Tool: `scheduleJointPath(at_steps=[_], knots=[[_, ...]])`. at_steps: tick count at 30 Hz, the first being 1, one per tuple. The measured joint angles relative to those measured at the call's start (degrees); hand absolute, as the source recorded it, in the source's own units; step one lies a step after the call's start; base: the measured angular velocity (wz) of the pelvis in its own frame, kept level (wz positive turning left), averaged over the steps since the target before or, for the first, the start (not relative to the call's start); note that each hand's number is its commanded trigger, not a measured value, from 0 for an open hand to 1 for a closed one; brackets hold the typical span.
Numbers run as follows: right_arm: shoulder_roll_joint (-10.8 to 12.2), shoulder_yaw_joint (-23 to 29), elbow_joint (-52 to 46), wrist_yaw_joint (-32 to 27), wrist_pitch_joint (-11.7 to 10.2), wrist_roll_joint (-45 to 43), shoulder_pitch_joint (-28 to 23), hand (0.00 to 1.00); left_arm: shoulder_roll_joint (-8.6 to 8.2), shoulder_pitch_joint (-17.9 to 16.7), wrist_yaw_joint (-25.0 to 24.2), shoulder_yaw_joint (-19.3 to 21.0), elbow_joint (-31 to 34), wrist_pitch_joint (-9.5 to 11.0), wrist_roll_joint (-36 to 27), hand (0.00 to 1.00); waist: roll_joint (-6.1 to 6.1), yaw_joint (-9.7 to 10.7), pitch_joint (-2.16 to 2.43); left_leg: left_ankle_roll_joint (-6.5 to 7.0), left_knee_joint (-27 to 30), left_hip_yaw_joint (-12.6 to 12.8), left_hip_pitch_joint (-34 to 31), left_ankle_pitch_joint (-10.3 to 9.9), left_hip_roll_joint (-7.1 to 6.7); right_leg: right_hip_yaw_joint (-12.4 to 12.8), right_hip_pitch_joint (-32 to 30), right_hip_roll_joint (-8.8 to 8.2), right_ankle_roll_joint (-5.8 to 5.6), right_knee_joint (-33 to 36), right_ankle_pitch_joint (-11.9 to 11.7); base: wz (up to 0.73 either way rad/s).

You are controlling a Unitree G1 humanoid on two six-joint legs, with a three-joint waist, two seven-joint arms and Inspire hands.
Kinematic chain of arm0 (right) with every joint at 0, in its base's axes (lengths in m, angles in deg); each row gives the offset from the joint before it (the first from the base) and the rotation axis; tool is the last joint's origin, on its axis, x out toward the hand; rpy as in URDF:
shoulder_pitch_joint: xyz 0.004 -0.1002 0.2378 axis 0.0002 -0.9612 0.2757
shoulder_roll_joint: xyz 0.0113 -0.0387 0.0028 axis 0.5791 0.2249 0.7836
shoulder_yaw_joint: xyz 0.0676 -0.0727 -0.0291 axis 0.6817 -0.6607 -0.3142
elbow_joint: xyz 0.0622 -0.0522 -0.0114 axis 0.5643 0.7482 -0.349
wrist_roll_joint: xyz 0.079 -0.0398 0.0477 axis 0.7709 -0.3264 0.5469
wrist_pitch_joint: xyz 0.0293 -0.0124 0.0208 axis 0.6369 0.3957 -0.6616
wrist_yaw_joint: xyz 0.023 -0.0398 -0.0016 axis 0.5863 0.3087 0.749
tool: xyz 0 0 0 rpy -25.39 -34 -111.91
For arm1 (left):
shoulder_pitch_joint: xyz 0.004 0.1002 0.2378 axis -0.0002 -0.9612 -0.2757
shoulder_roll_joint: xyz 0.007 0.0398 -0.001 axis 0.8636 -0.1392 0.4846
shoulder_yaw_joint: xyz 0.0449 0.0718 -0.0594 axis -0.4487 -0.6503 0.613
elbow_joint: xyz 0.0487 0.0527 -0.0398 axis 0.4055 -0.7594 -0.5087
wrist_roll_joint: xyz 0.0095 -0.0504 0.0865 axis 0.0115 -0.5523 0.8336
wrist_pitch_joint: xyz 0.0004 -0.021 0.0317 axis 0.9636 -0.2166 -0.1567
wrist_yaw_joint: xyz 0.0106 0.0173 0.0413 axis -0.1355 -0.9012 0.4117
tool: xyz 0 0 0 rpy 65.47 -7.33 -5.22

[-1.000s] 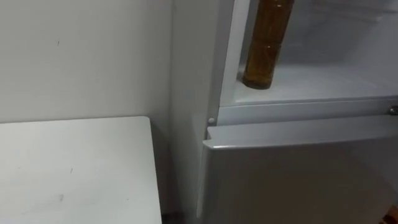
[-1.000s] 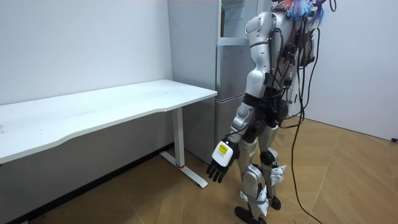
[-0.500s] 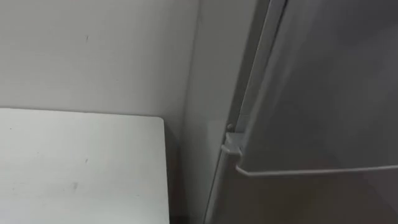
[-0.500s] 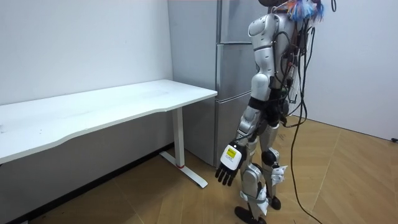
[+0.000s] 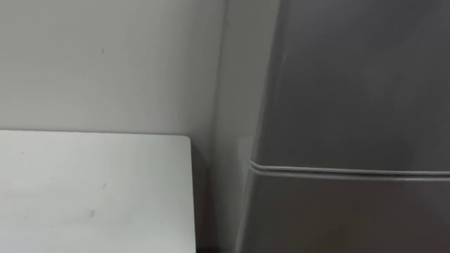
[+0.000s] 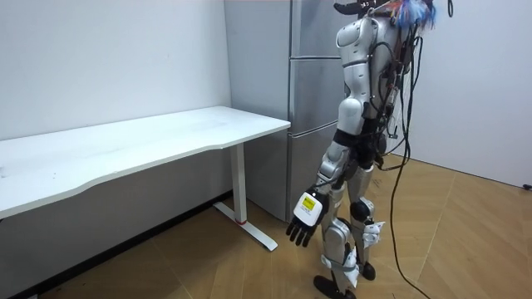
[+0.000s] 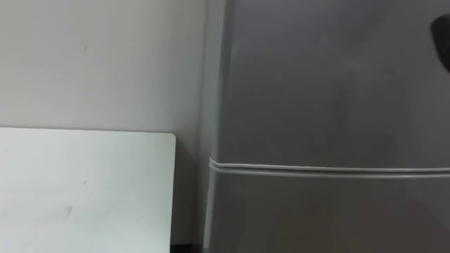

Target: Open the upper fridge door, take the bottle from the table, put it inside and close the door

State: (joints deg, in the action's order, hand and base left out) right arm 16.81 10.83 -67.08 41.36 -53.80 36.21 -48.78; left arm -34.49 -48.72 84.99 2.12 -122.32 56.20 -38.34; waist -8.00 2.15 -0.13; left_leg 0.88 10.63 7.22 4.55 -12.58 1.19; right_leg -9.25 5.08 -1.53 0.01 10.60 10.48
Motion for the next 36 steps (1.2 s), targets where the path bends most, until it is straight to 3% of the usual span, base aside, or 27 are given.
scheduleJointPath(at_steps=[5,10,14,19,25,31,36], knots=[[1.3,-2.7,0.8,4.6,-0.1,0.2,-0.1,0.00,-0.16,0.5,-0.1,-1.5,-0.1,0.0,2.5,0.00,-0.21,-1.2,-0.09,0.03,0.1,0.0,0.1,0.0,-0.01,0.4,0.2,0.04,-0.11,0.0,-0.2,0.00],[2.7,-4.9,2.6,7.7,-1.8,1.1,-0.5,0.00,-0.24,1.1,-0.2,-3.1,-0.8,-0.1,3.2,0.00,0.95,-2.4,-0.39,0.09,0.2,-0.2,0.2,-0.1,-0.01,0.2,0.4,0.00,-0.14,0.0,-0.3,0.01],[3.6,-5.0,2.9,9.3,-2.6,1.0,-1.9,0.00,-0.44,1.1,-0.3,-3.3,-1.8,-0.2,3.7,0.00,2.23,-2.6,0.01,0.08,0.3,-0.6,0.0,-0.1,-0.04,-0.1,0.5,-0.06,-0.13,0.0,-0.3,0.04],[3.9,-5.0,3.5,10.2,-2.6,1.1,-2.7,0.00,-1.24,1.1,-0.3,-3.3,-1.7,-1.0,3.7,0.00,3.16,-2.5,0.02,0.08,0.8,-1.0,-0.3,-0.1,-0.09,-0.3,0.5,-0.10,-0.13,0.0,-0.3,0.01],[3.9,-5.0,5.6,9.7,-3.5,1.0,-2.8,0.00,-1.20,1.1,-0.3,-3.7,-1.6,-1.4,3.7,0.00,2.56,-2.3,0.55,0.10,1.2,-1.3,-0.9,0.0,-0.65,-0.3,0.6,-0.07,-0.11,-1.0,-0.5,0.01],[3.9,-4.8,8.6,7.4,-4.7,0.5,-2.8,0.00,-0.28,1.2,0.2,-3.8,-1.7,-1.1,3.5,0.00,1.14,-1.2,0.22,0.18,0.9,-1.5,0.0,0.0,-0.78,-0.3,1.6,-0.12,-0.19,-1.1,-0.6,0.01],[3.9,-4.7,10.0,4.5,-5.1,0.6,-2.8,0.00,-0.18,1.2,1.0,-3.9,-1.7,-0.6,3.6,0.00,0.90,-0.8,0.18,0.23,0.9,-1.8,0.2,0.0,-0.92,-0.3,2.2,-0.12,-0.37,-1.9,-0.7,0.02]])
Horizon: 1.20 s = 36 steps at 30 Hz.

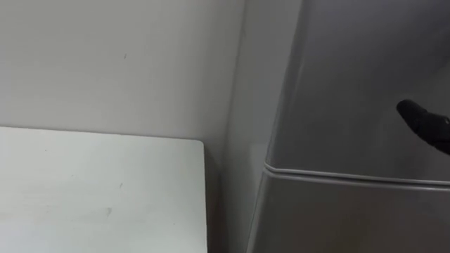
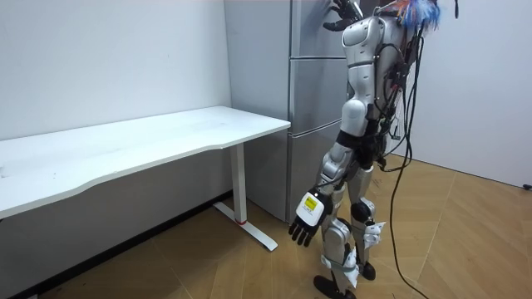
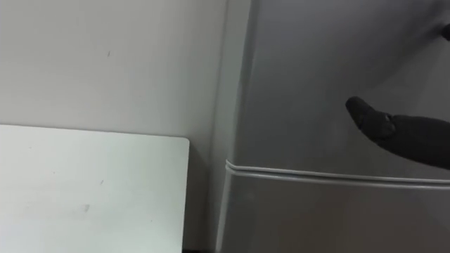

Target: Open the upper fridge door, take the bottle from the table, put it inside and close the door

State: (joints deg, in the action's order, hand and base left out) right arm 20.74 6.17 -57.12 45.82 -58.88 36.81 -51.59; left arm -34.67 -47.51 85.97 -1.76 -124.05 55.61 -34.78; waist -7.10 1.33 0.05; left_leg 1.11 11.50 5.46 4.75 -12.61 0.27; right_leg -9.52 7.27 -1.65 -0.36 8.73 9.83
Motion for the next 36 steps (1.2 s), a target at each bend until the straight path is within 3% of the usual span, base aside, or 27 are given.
scheduleJointPath(at_steps=[11,18,26,32,36], knots=[[0.0,7.1,3.8,-6.9,1.0,4.8,-1.9,0.00,-0.74,-0.2,1.8,2.2,0.1,0.2,0.1,0.00,0.59,0.2,-0.12,0.03,-0.5,-0.7,-0.1,0.0,0.10,-0.8,0.0,-0.09,-0.01,0.1,0.0,0.03],[0.0,11.6,4.1,-11.0,1.9,6.0,-3.1,0.00,-0.93,-0.4,1.9,3.0,0.3,0.2,0.1,0.00,0.90,2.1,-0.01,-0.01,-1.1,-0.1,-0.2,0.0,0.06,-1.3,-0.5,-0.05,-0.04,0.0,0.0,-0.01],[0.0,15.2,11.1,-17.2,2.6,7.1,-3.9,0.00,-0.30,-0.6,1.8,4.2,1.7,0.1,0.0,0.00,-0.29,3.1,0.20,0.01,-1.1,0.1,-0.1,0.0,0.20,-0.8,-0.5,-0.07,-0.05,0.0,0.0,0.00],[0.0,18.7,13.7,-22.2,3.1,12.9,-4.7,0.00,0.00,-0.9,2.1,5.3,2.7,0.2,0.0,0.00,-0.43,3.3,0.11,0.01,-1.0,0.2,0.0,0.0,0.41,-0.8,-0.5,-0.04,-0.05,0.0,0.0,-0.01],[0.1,19.7,17.0,-24.2,3.2,15.8,-7.9,0.00,-0.11,-1.5,2.3,5.3,4.0,0.1,-0.4,0.00,-0.53,3.8,0.01,0.09,-0.8,0.5,-0.1,-0.1,0.51,-0.6,-0.6,-0.04,-0.05,0.1,0.0,-0.03]])
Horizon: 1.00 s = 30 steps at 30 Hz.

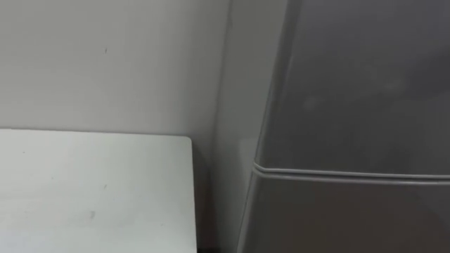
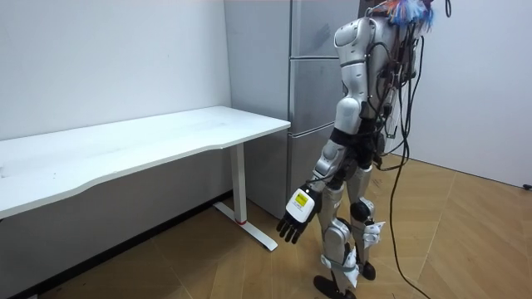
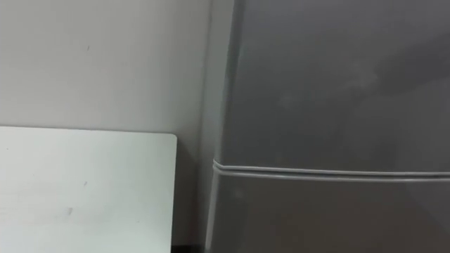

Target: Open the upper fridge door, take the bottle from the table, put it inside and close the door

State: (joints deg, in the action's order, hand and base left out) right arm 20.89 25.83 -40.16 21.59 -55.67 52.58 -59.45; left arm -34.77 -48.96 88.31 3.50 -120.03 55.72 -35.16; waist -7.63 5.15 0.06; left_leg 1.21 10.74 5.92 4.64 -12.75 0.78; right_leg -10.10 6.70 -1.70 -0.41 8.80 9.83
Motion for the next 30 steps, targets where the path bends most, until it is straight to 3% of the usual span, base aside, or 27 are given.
scheduleJointPath(at_steps=[6,11,16,20,21,23,30], knots=[[1.5,1.5,5.8,-2.0,0.7,3.9,-1.6,0.00,-0.01,-0.2,0.0,-0.2,0.0,-1.4,-0.3,0.00,0.86,1.2,0.10,0.03,-0.2,0.1,0.0,0.0,-0.18,0.0,-0.2,-0.09,0.00,0.1,0.0,-0.01],[2.2,1.4,13.0,-4.2,2.4,9.0,-3.5,0.00,0.01,0.2,0.0,0.0,0.8,-2.6,-0.2,0.00,1.32,1.0,0.16,0.04,-0.4,0.2,-0.1,0.0,-0.35,0.3,-0.4,-0.05,-0.01,0.0,0.0,-0.01],[8.0,1.3,20.7,-6.2,2.6,9.2,-3.7,0.00,-0.69,0.1,0.3,-0.1,3.0,-4.0,-0.2,0.00,1.39,1.0,0.15,0.02,-0.3,0.0,-0.3,0.0,-0.49,-0.3,-0.2,-0.02,-0.01,0.0,0.0,0.04],[12.6,0.0,29.5,-7.1,2.6,9.4,-4.7,0.00,-0.91,0.4,0.3,-0.3,3.2,-4.1,-0.2,0.00,2.39,0.9,0.26,0.03,-0.3,-0.3,-0.3,0.0,-0.54,-0.3,-0.2,-0.06,-0.01,0.0,0.0,0.01],[13.3,-0.3,30.4,-7.1,2.6,9.4,-5.0,0.00,-1.01,0.4,0.3,-0.4,3.2,-4.2,-0.2,0.00,2.31,0.9,0.33,0.04,-0.3,-0.3,-0.3,0.0,-0.55,-0.3,-0.2,-0.08,-0.01,0.0,0.0,0.00],[14.7,-2.5,35.4,-6.8,2.6,10.1,-6.6,0.00,-1.24,0.6,0.3,-1.2,3.3,-4.3,-0.2,0.00,3.29,0.9,0.49,0.08,-0.3,-0.5,-0.2,0.0,-0.59,-0.1,-0.2,-0.13,-0.01,0.1,0.0,0.00],[18.3,-9.2,49.1,-3.9,3.7,11.0,-9.2,0.00,-1.28,0.5,-0.5,-1.3,2.7,-3.4,-1.3,0.00,4.23,0.7,0.25,0.05,-0.1,-0.5,-0.1,0.0,-0.67,0.5,-0.1,-0.07,-0.11,0.0,0.1,0.00]])
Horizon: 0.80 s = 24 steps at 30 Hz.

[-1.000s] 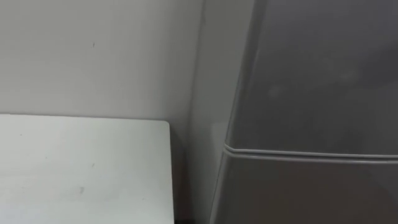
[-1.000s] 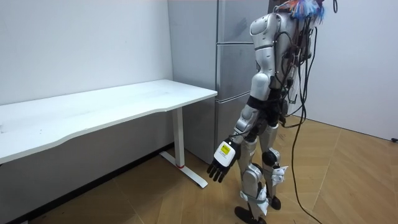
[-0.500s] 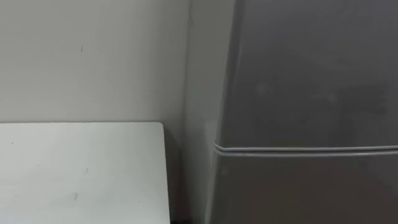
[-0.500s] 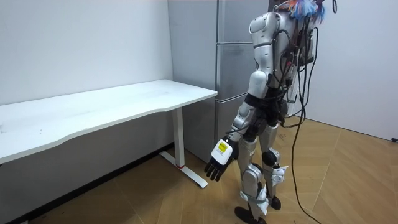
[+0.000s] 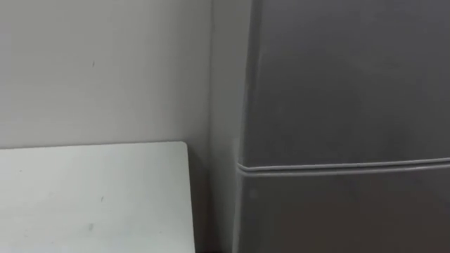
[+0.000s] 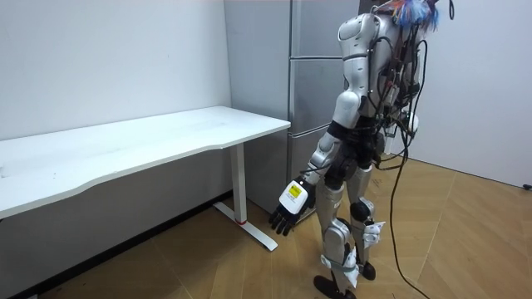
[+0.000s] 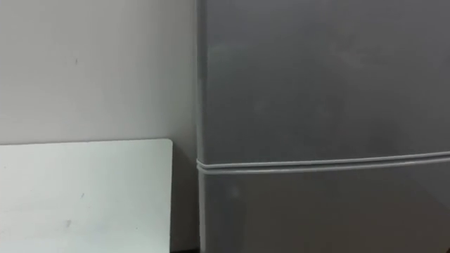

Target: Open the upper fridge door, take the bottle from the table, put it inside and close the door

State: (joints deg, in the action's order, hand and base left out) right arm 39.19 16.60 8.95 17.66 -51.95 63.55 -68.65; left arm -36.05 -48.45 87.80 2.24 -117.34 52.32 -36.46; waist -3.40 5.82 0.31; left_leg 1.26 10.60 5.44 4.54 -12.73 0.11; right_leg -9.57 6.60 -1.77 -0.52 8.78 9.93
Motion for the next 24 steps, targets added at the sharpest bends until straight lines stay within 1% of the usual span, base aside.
scheduleJointPath(at_steps=[3,5,6,10,12,14,15,16,18,19,20,22,24], knots=[[0.8,-2.2,4.5,0.7,0.0,0.0,0.1,0.00,-0.03,-0.1,-0.1,-0.5,0.0,0.0,-1.8,0.00,0.20,0.0,-0.14,0.02,0.1,0.3,0.1,0.0,-0.12,0.2,-0.1,-0.08,-0.08,-0.1,0.2,0.00],[1.1,-4.6,7.6,1.0,0.0,-0.1,0.0,0.00,-0.01,-0.5,-0.1,-1.4,-0.3,0.2,-2.2,0.00,0.23,-0.1,-0.14,0.07,0.1,0.6,0.4,0.0,-0.11,0.2,-0.1,-0.09,-0.15,-0.1,0.2,-0.02],[1.4,-4.9,7.9,1.4,0.0,-0.1,-0.1,0.00,-0.01,-0.5,-0.1,-1.5,-0.3,0.2,-2.2,0.00,0.22,-0.1,-0.15,0.07,0.0,0.6,0.5,0.0,-0.10,0.2,-0.1,-0.08,-0.15,-0.1,0.2,-0.03],[2.0,-5.9,12.3,5.4,0.0,-0.5,0.5,0.00,-0.02,-0.3,-0.7,-1.5,-0.3,0.5,-2.2,0.00,0.49,0.0,-0.16,0.13,-0.2,0.4,0.7,-0.1,-0.26,0.1,0.2,-0.26,-0.24,-0.1,0.6,0.03],[2.1,-7.9,14.3,7.8,0.1,-0.7,0.6,0.00,-0.02,-0.2,-1.2,-1.5,-0.6,0.8,-2.2,0.00,0.53,-0.3,-0.14,0.13,-0.2,0.2,0.8,-0.1,-0.29,0.1,0.2,-0.26,-0.27,-0.1,0.7,0.02],[2.2,-10.5,16.8,11.7,0.8,-2.4,0.6,0.00,-0.22,-0.2,-1.3,-1.5,-1.2,0.9,-2.0,0.00,0.78,-1.0,-0.03,0.13,-0.2,0.2,1.1,-0.1,-0.31,0.1,0.3,-0.24,-0.26,-0.2,0.7,-0.03],[2.2,-11.1,17.2,12.7,1.1,-2.9,0.5,0.00,-0.37,-0.3,-1.3,-1.5,-1.2,0.9,-2.0,0.00,0.91,-1.4,0.04,0.13,-0.2,0.4,1.1,-0.1,-0.30,0.2,0.3,-0.24,-0.27,-0.1,0.7,-0.03],[2.2,-12.4,18.2,14.8,1.5,-3.8,0.7,0.00,-0.75,-0.3,-1.3,-1.3,-1.2,0.8,-2.0,0.00,1.07,-1.9,0.08,0.13,-0.4,0.6,1.2,-0.1,-0.30,0.2,0.3,-0.24,-0.27,-0.1,0.7,-0.04],[2.4,-14.4,19.7,17.9,2.4,-7.2,1.3,0.00,-1.05,-0.3,-1.6,-1.2,-1.4,0.5,-2.0,0.00,1.29,-2.9,0.05,0.11,-1.0,0.8,1.7,-0.1,-0.24,0.5,0.3,-0.17,-0.27,-0.2,0.7,-0.08],[2.4,-16.4,21.1,20.0,2.6,-9.6,1.9,0.00,-1.13,-0.1,-1.7,-1.3,-2.0,0.4,-2.1,0.00,1.39,-3.3,0.07,0.10,-1.1,0.9,2.0,-0.1,-0.13,0.9,0.6,-0.11,-0.25,-0.2,0.7,-0.07],[2.4,-17.7,21.4,20.8,2.7,-10.4,2.2,0.00,-1.13,0.0,-1.7,-1.4,-2.5,0.2,-2.1,0.00,1.40,-3.5,0.07,0.08,-1.1,0.8,2.1,-0.1,0.03,0.9,0.7,-0.11,-0.24,-0.3,0.8,0.00],[2.7,-22.2,22.0,24.6,3.1,-14.0,3.2,0.00,-1.21,0.9,-1.7,-2.5,-4.7,0.1,-2.1,0.00,1.44,-4.3,0.02,0.07,-0.9,0.8,2.1,-0.1,-0.02,0.8,1.2,-0.12,-0.24,-0.3,0.8,0.02],[3.1,-24.8,22.1,27.3,3.2,-15.4,3.8,0.00,-1.52,1.3,-1.6,-3.4,-5.0,0.1,-2.1,0.00,1.46,-4.8,-0.01,0.06,-0.8,0.7,2.0,-0.1,-0.01,0.5,1.2,-0.15,-0.24,-0.3,0.8,0.04]])
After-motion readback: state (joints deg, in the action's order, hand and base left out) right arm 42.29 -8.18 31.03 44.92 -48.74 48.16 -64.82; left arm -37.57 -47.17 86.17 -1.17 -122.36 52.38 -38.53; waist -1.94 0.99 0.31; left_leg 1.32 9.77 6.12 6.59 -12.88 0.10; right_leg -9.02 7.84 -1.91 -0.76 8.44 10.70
